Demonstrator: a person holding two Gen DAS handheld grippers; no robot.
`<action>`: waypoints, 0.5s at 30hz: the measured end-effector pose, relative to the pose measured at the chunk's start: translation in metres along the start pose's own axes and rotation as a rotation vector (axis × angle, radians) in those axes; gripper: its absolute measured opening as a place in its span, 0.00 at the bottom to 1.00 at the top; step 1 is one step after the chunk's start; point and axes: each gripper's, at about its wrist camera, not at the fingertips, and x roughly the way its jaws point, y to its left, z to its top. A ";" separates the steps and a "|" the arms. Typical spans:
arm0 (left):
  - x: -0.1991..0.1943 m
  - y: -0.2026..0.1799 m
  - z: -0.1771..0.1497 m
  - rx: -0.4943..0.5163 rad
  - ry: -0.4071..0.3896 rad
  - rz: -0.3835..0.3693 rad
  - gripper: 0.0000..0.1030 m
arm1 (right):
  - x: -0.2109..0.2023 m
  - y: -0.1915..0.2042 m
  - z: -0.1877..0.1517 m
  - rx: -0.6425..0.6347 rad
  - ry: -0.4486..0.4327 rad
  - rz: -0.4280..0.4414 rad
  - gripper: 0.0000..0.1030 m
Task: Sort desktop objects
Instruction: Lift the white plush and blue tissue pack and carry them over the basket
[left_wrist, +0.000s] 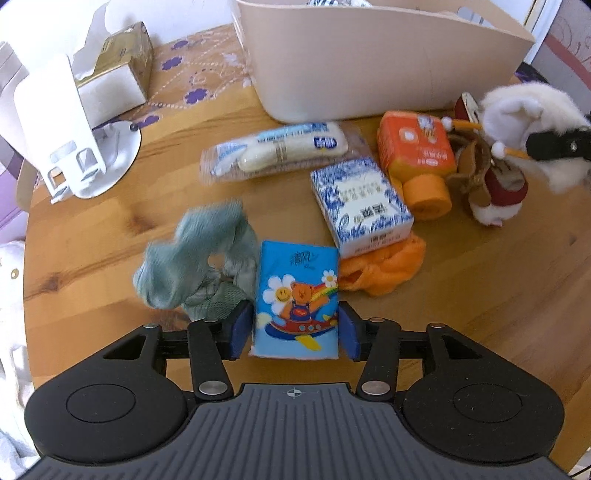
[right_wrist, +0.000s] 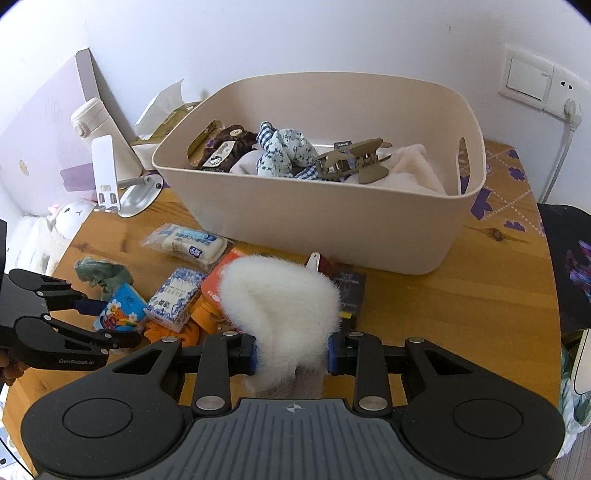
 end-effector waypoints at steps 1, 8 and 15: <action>0.000 -0.001 -0.001 -0.006 0.010 0.007 0.54 | 0.000 0.000 0.000 -0.001 0.000 0.000 0.29; -0.001 -0.008 -0.009 -0.001 -0.012 0.001 0.45 | -0.001 0.002 -0.001 0.000 -0.004 0.003 0.29; -0.008 -0.008 -0.010 -0.016 -0.021 -0.018 0.42 | -0.006 0.002 -0.004 0.001 -0.008 0.003 0.29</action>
